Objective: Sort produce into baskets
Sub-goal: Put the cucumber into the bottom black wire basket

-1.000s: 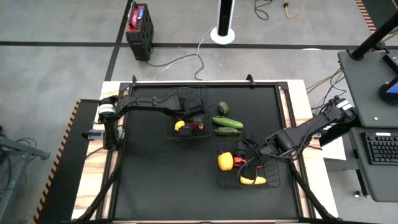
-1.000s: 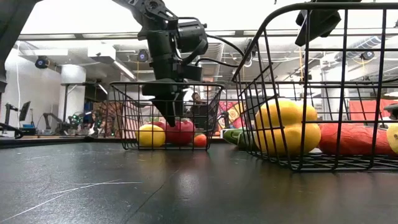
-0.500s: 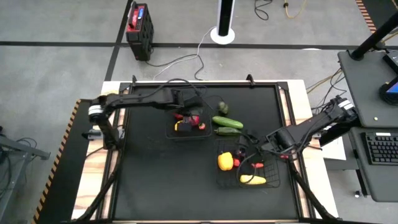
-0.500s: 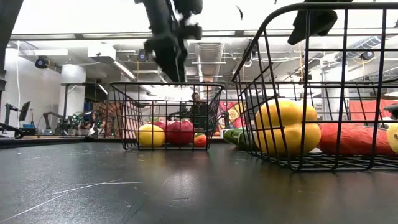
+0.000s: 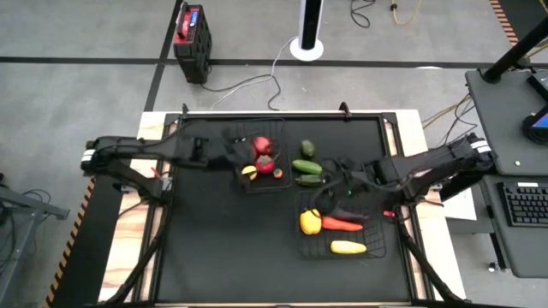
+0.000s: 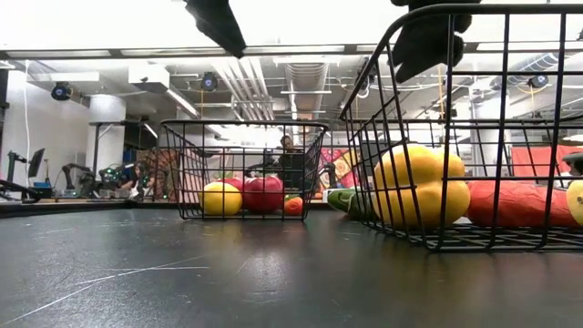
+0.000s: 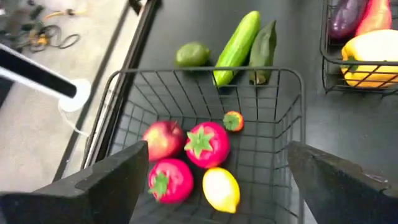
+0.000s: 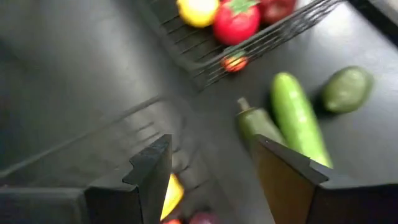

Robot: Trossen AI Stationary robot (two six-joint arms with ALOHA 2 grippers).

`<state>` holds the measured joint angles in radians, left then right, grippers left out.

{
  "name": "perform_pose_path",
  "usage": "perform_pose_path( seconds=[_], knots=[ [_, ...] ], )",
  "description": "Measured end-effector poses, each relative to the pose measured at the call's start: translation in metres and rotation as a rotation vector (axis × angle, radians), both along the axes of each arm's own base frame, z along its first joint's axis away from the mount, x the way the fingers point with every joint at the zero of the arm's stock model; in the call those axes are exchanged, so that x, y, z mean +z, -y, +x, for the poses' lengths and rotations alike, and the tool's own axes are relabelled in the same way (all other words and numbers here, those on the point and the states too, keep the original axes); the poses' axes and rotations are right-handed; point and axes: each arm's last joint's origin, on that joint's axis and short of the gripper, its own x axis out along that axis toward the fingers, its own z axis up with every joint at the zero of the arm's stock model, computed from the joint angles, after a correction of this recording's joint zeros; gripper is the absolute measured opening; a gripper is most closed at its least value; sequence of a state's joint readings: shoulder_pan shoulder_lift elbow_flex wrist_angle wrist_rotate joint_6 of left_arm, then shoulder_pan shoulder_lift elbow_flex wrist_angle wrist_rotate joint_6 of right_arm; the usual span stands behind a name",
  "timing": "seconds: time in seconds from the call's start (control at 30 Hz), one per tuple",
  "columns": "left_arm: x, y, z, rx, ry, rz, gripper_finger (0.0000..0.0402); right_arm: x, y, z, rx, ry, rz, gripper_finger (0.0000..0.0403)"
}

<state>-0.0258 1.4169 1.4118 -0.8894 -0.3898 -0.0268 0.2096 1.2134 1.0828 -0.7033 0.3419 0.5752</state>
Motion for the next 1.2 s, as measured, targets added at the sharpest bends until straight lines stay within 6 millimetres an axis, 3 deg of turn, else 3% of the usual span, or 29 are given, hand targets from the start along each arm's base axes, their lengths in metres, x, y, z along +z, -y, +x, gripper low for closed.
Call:
perform_pose_path(
  seconds=[0.3,0.6,0.73,0.9,1.0,1.2],
  knots=[
    [-0.025,0.05,-0.045,0.072,0.16,0.004,0.0362,0.024,0.04,0.006,-0.113,0.022,-0.018,0.0212],
    [-0.041,0.074,-0.074,0.109,0.249,-0.064,0.0362,0.032,0.07,0.007,-0.163,-0.181,-0.044,0.0212],
    [-0.04,0.082,-0.077,0.104,0.284,-0.064,0.0362,0.026,0.086,0.011,-0.231,-0.323,-0.029,0.0212],
    [-0.038,0.095,-0.083,0.144,0.371,0.066,0.0362,0.007,0.104,0.02,-0.217,-0.461,0.008,0.0212],
    [-0.036,0.106,-0.089,0.156,0.433,0.12,0.0362,-0.006,0.116,0.026,-0.197,-0.501,0.1,0.0212],
    [-0.034,0.12,-0.099,0.149,0.501,0.154,0.0362,-0.029,0.129,0.038,-0.179,-0.581,0.101,0.0212]
  ],
)
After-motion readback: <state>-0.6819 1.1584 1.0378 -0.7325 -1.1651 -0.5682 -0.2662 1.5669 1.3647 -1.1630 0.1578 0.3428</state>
